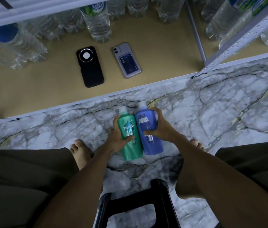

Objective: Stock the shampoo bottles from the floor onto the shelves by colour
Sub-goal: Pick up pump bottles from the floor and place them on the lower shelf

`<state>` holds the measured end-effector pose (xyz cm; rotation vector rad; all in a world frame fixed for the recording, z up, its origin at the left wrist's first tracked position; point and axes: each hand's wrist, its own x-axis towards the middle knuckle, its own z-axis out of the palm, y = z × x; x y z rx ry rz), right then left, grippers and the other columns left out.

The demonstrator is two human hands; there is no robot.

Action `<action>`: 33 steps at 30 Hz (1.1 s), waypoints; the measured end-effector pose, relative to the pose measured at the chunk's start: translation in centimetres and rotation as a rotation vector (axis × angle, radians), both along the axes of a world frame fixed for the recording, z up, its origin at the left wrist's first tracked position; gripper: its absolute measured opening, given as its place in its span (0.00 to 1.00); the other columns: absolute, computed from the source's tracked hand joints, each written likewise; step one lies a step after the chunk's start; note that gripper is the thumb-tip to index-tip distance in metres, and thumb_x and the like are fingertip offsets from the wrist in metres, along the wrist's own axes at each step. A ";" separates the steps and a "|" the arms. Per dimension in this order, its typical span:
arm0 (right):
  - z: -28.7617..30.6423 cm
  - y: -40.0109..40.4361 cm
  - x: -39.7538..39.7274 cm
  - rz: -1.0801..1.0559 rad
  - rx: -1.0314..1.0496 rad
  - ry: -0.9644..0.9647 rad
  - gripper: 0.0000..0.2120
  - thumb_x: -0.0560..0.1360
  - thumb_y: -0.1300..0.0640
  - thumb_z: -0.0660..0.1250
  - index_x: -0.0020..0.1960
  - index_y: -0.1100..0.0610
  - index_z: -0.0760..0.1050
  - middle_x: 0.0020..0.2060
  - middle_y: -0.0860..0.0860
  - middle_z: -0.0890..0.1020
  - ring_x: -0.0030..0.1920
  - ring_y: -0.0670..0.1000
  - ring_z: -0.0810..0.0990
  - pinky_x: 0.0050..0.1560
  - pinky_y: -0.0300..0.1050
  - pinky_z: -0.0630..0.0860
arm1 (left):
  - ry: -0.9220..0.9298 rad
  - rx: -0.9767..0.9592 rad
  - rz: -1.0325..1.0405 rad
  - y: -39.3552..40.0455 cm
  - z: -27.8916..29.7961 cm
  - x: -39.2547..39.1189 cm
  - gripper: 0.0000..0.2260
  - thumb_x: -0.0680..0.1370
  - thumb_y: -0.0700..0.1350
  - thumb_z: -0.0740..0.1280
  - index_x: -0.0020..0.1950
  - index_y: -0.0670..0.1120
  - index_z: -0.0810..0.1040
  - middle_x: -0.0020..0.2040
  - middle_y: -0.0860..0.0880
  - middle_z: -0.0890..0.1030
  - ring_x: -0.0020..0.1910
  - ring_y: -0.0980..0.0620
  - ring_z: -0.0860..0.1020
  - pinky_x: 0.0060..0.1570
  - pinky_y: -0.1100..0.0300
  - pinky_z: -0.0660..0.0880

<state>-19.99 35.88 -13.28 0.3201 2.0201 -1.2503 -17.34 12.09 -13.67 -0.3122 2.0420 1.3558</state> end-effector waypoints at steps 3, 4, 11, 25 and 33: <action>-0.4 0.2 0.3 -0.001 -0.024 -0.019 0.46 0.67 0.58 0.82 0.71 0.37 0.55 0.54 0.58 0.83 0.48 0.59 0.86 0.49 0.61 0.83 | -0.002 0.060 0.022 -0.1 -0.2 0.4 0.45 0.68 0.41 0.78 0.74 0.56 0.52 0.63 0.49 0.76 0.62 0.41 0.79 0.58 0.35 0.78; -0.6 0.3 0.3 -0.007 -0.045 -0.035 0.46 0.67 0.59 0.82 0.71 0.37 0.55 0.55 0.58 0.83 0.48 0.59 0.86 0.50 0.62 0.83 | -0.006 0.059 0.025 -0.1 -0.2 0.4 0.44 0.68 0.42 0.78 0.73 0.58 0.52 0.62 0.49 0.76 0.61 0.41 0.80 0.56 0.35 0.79; -0.1 0.3 1.0 -0.109 -0.165 -0.174 0.48 0.71 0.64 0.79 0.78 0.44 0.54 0.65 0.59 0.77 0.54 0.55 0.83 0.43 0.46 0.83 | -0.087 0.141 0.113 0.0 0.5 0.1 0.41 0.72 0.32 0.76 0.73 0.56 0.57 0.63 0.44 0.77 0.56 0.47 0.82 0.49 0.48 0.83; 8.3 -1.1 1.9 -0.164 -0.197 -0.142 0.39 0.74 0.55 0.77 0.77 0.45 0.59 0.62 0.53 0.79 0.52 0.51 0.83 0.38 0.44 0.79 | -0.004 0.229 0.110 -1.5 8.7 1.0 0.38 0.73 0.33 0.76 0.72 0.59 0.59 0.62 0.46 0.81 0.57 0.47 0.83 0.54 0.48 0.82; 15.4 -2.0 3.3 -0.240 -0.313 -0.024 0.32 0.73 0.54 0.77 0.70 0.40 0.64 0.56 0.52 0.84 0.52 0.55 0.86 0.46 0.53 0.82 | 0.156 0.297 0.164 -3.1 16.7 1.4 0.35 0.72 0.31 0.75 0.68 0.58 0.66 0.57 0.46 0.83 0.51 0.50 0.85 0.46 0.53 0.83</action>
